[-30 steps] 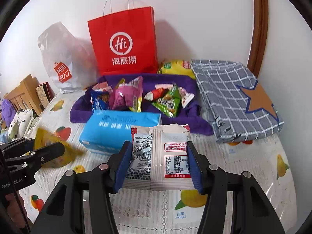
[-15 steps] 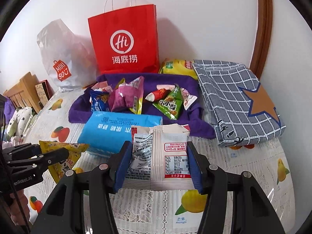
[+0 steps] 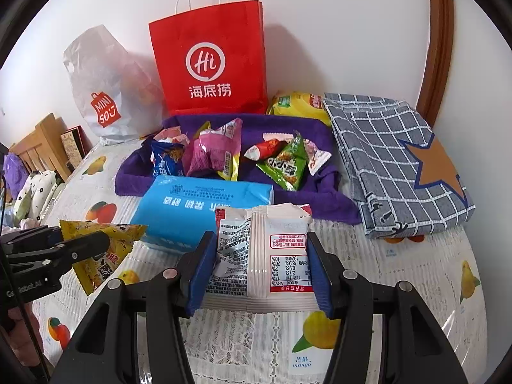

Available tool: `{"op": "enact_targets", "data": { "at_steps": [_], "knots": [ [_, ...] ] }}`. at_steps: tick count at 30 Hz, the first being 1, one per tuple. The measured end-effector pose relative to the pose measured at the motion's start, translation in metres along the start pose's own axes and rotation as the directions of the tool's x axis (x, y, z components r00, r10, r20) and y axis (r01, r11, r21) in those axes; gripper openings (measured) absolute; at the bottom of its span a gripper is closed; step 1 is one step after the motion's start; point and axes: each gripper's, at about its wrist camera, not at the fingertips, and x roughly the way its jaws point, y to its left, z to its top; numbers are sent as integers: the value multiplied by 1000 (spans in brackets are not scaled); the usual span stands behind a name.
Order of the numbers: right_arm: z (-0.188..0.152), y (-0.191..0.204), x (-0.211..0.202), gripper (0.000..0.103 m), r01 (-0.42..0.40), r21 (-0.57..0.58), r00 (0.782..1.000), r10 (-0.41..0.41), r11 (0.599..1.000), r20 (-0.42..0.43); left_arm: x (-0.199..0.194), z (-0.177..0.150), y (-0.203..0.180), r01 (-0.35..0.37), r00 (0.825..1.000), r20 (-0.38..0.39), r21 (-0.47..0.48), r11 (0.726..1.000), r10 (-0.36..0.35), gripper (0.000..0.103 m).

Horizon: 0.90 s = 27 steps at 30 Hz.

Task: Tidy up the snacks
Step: 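Lift both snacks and carry them toward the purple towel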

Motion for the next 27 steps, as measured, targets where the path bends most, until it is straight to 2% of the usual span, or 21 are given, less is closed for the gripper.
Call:
{"op": "enact_targets", "data": {
  "at_steps": [14, 27],
  "knots": [
    [38, 0, -6, 55, -1, -2, 999, 1, 1000, 40, -22, 50, -8, -15, 997, 71, 11, 1000, 14, 35],
    [79, -7, 7, 55, -6, 9, 999, 6, 1000, 54, -22, 91, -1, -51, 993, 105, 14, 999, 49, 35]
  ]
}}
